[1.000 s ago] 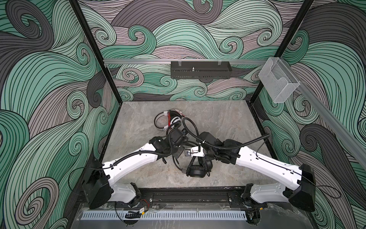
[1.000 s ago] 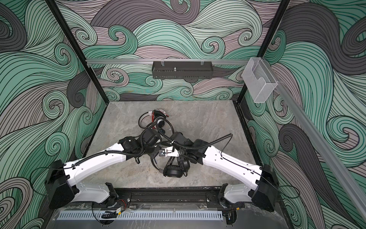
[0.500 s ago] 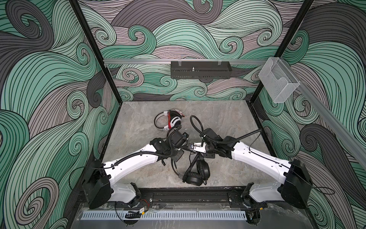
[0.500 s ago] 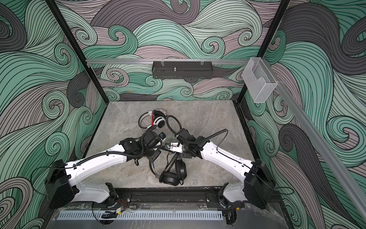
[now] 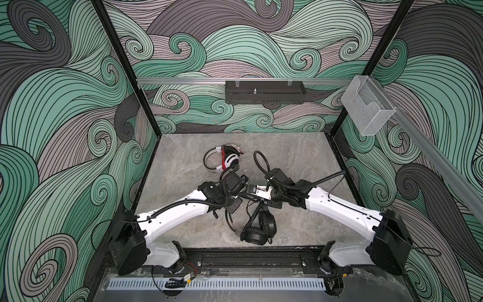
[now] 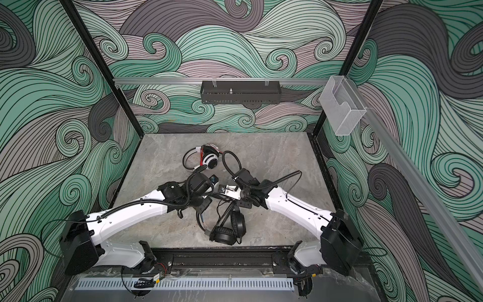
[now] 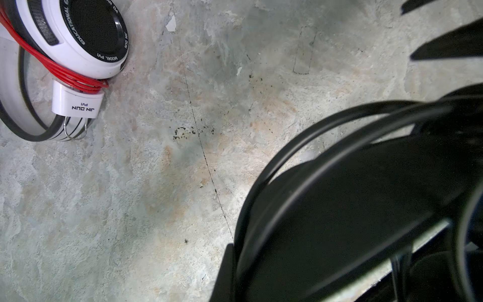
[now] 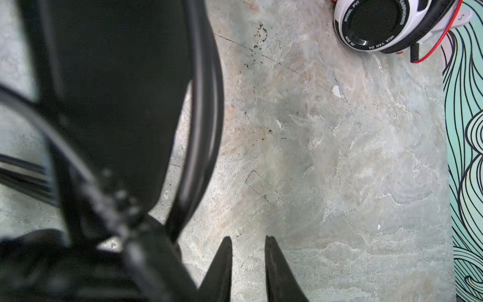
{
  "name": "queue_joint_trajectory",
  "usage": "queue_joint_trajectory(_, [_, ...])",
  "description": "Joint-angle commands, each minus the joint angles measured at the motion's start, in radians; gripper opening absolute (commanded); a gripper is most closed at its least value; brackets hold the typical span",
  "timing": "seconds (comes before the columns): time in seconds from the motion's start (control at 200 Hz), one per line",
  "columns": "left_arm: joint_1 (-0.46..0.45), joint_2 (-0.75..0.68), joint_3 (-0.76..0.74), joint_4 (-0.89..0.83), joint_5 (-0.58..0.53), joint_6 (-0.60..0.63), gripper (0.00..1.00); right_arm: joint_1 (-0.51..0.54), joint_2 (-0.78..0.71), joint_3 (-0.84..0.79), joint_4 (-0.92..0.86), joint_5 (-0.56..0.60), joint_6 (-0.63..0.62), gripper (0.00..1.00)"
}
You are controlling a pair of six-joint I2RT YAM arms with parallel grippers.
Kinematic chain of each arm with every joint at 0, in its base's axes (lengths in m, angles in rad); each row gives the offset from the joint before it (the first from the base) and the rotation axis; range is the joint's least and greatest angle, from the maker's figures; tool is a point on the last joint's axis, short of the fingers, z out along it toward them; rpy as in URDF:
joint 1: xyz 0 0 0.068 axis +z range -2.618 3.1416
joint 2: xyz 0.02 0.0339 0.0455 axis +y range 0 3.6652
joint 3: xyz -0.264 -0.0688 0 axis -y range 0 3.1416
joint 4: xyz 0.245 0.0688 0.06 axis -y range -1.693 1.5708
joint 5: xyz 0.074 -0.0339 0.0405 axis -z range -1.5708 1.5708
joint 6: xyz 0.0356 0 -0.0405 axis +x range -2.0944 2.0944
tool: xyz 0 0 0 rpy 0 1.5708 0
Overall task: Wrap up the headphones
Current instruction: 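Release the cable end and draw the right gripper back from the headset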
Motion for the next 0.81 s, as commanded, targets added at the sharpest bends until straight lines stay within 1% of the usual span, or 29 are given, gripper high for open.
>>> queue_joint_trajectory(0.0, [0.004, 0.012, 0.058, -0.040, 0.011, -0.030, 0.00, -0.024, -0.025, -0.007, 0.020, -0.014, 0.063, 0.28])
queue_joint_trajectory(0.065, [0.005, 0.020, 0.073, -0.063, 0.009, -0.035, 0.00, -0.041, -0.027, -0.007, 0.021, -0.014, 0.093, 0.30])
queue_joint_trajectory(0.145, [0.006, 0.036, 0.099, -0.099, 0.010, -0.039, 0.00, -0.061, -0.031, -0.006, 0.020, 0.005, 0.138, 0.34])
queue_joint_trajectory(0.205, [0.006, 0.056, 0.132, -0.135, 0.011, -0.054, 0.00, -0.076, -0.036, -0.004, 0.017, 0.035, 0.177, 0.42])
queue_joint_trajectory(0.26, [0.010, 0.069, 0.174, -0.174, 0.022, -0.070, 0.00, -0.089, -0.042, 0.007, 0.004, 0.075, 0.217, 0.46])
queue_joint_trajectory(0.275, [0.011, 0.101, 0.185, -0.185, 0.025, -0.077, 0.00, -0.093, -0.044, 0.012, -0.003, 0.087, 0.229, 0.47])
queue_joint_trajectory(0.37, [0.018, 0.160, 0.269, -0.247, 0.040, -0.109, 0.00, -0.110, -0.061, 0.057, -0.057, 0.148, 0.315, 0.56])
queue_joint_trajectory(0.485, [0.046, 0.248, 0.386, -0.304, 0.053, -0.164, 0.00, -0.136, -0.123, 0.089, -0.089, 0.198, 0.423, 0.71])
queue_joint_trajectory(0.53, [0.060, 0.284, 0.437, -0.320, 0.054, -0.185, 0.00, -0.159, -0.160, 0.090, -0.098, 0.196, 0.460, 0.79])
queue_joint_trajectory(0.675, [0.108, 0.410, 0.591, -0.346, 0.062, -0.218, 0.00, -0.260, -0.287, 0.110, -0.146, 0.153, 0.554, 0.96])
queue_joint_trajectory(0.735, [0.124, 0.466, 0.667, -0.355, 0.061, -0.225, 0.00, -0.294, -0.336, 0.124, -0.164, 0.117, 0.598, 0.99])
queue_joint_trajectory(0.801, [0.144, 0.532, 0.751, -0.361, 0.059, -0.232, 0.00, -0.303, -0.382, 0.138, -0.185, 0.083, 0.640, 0.99])
